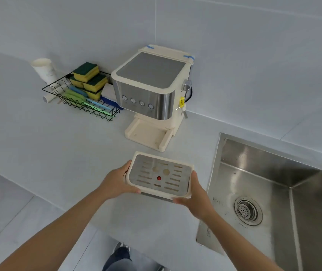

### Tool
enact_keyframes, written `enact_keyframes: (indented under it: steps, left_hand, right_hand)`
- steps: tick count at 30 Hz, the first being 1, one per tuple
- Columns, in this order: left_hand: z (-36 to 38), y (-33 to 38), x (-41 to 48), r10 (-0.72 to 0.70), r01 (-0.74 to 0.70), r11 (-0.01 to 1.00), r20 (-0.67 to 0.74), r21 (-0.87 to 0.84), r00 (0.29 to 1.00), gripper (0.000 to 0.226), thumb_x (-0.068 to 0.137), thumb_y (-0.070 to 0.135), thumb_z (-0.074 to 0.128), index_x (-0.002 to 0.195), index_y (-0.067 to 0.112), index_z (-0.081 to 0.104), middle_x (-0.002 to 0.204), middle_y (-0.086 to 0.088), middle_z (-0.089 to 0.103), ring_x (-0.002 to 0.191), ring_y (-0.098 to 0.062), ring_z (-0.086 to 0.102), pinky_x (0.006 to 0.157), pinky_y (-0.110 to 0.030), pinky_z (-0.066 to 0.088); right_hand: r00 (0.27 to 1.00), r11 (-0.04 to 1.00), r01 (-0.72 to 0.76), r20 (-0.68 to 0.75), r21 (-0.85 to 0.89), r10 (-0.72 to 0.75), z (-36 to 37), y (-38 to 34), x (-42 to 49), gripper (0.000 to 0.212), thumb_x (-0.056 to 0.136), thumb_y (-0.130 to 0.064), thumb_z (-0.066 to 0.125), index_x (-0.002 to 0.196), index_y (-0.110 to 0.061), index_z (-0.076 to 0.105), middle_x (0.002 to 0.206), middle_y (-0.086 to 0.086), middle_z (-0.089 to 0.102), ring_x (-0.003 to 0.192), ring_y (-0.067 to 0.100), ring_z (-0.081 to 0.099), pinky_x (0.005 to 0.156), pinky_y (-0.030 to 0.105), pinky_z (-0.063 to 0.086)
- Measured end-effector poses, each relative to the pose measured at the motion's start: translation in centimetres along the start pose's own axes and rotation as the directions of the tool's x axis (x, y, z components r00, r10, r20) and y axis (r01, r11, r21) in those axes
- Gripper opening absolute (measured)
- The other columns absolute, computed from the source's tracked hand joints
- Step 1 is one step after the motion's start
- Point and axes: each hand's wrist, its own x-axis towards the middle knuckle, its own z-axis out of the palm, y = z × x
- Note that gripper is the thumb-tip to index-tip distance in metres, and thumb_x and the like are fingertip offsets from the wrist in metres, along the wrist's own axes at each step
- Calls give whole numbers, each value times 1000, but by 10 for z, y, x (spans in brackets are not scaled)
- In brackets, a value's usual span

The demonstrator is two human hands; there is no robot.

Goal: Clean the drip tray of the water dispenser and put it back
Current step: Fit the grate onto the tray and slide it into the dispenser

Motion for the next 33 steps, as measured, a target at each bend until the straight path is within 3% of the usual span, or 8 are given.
enact_keyframes:
  steps: [9, 16, 22, 26, 33]
  left_hand:
    - [-58, -10, 52, 66, -66, 997, 9, 33, 998, 91, 57, 26, 85, 134, 27, 36, 110, 3, 65, 99, -19, 61, 89, -37, 50]
    - [-96, -26, 97, 97, -102, 993, 79, 58, 992, 87, 59, 30, 83, 133, 27, 36, 108, 2, 63, 97, -19, 60, 85, -35, 52]
    - [-111, -35, 131, 130, -142, 985, 122, 97, 984, 85, 58, 33, 83, 129, 27, 37, 102, 5, 63, 90, -16, 59, 68, -19, 47]
    - [-113, -42, 147, 120, -135, 984, 122, 117, 985, 87, 56, 33, 82, 130, 21, 37, 98, 8, 60, 86, -15, 57, 66, -20, 46]
    - [-110, -52, 170, 105, -132, 981, 182, 143, 978, 82, 58, 36, 79, 127, 25, 36, 106, 4, 63, 90, -17, 60, 73, -29, 52]
  right_hand:
    - [999, 1000, 12, -44, 20, -12, 22, -33, 62, 80, 67, -10, 79, 129, -21, 29, 123, 1, 49, 102, 8, 54, 64, 5, 49]
    - [995, 999, -34, -92, 35, 37, 43, -50, 105, 81, 67, -6, 77, 130, -22, 29, 123, 2, 49, 106, 14, 54, 68, 13, 53]
    - [986, 995, -99, -137, 0, 98, 54, -56, 131, 83, 67, -7, 77, 132, -20, 27, 123, 1, 50, 105, 13, 53, 66, 10, 49]
    - [978, 990, -139, -160, -36, 132, 59, -56, 146, 85, 67, -9, 78, 134, -19, 25, 124, 3, 49, 107, 16, 52, 79, 18, 49]
    - [967, 976, -205, -168, -72, 191, 62, -48, 166, 83, 68, -9, 78, 132, -17, 26, 124, 2, 48, 106, 14, 50, 83, 27, 49]
